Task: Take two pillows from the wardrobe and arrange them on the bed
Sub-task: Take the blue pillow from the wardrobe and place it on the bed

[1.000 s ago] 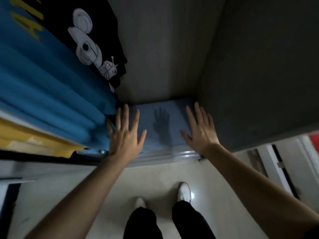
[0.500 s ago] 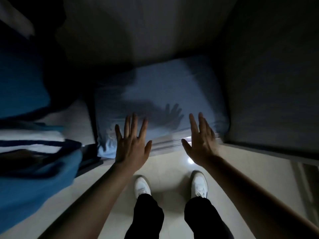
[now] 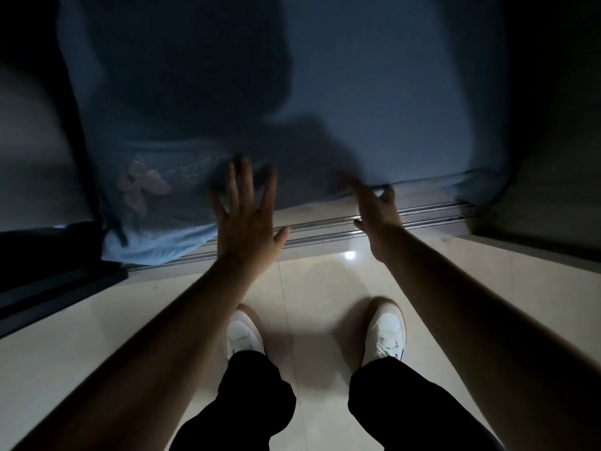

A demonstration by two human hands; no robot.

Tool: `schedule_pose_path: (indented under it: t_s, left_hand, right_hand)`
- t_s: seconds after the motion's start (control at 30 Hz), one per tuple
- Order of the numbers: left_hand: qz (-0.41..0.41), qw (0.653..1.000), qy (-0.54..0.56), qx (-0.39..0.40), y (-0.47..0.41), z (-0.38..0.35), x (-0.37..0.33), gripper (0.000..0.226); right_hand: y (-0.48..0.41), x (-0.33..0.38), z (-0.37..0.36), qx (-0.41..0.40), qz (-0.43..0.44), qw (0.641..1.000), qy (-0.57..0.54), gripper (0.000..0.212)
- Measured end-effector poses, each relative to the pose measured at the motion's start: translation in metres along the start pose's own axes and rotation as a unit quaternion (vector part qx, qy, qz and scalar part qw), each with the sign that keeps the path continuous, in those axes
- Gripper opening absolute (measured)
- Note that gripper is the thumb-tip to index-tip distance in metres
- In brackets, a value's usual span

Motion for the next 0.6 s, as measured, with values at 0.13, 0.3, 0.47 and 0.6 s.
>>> schedule_pose_path:
  t_s: [0.13,0.3,0.47,0.6]
  left_hand:
    - [0.001,1.0,-0.01,0.003,-0.012,-0.008,0.001,0.117]
    - [0.011,1.0,-0.017,-0.021,-0.004,0.022,0.007,0.127]
    - [0.026,0.998,-0.037,-0.032,0.008,0.079,0.011,0.107]
    - [-0.009,0.999,-0.031,-0.006,0.029,0.126,-0.002,0.072]
  right_hand:
    - [-0.008,0.001,-0.018,0.05,-0.059,0.981,-0.176,0.053]
    - [0.02,0.024,-0.011,-0.003,-0.02,0.985,-0.173,0.007]
    - [0.074,0.046,0.007,-0.008,0.011,0.987,-0.161,0.015]
    - [0.117,0.052,0.037,-0.061,0.024,0.993,-0.097,0.028]
Point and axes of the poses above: each hand's wrist, its own y-axis away from the middle knuckle, its own z-axis out of the back of the hand, x = y × z, the point moved 10 cm from there along -y, towards the middle knuckle, and after that the axes turned 6 degrees about z, right-handed, at the moved point
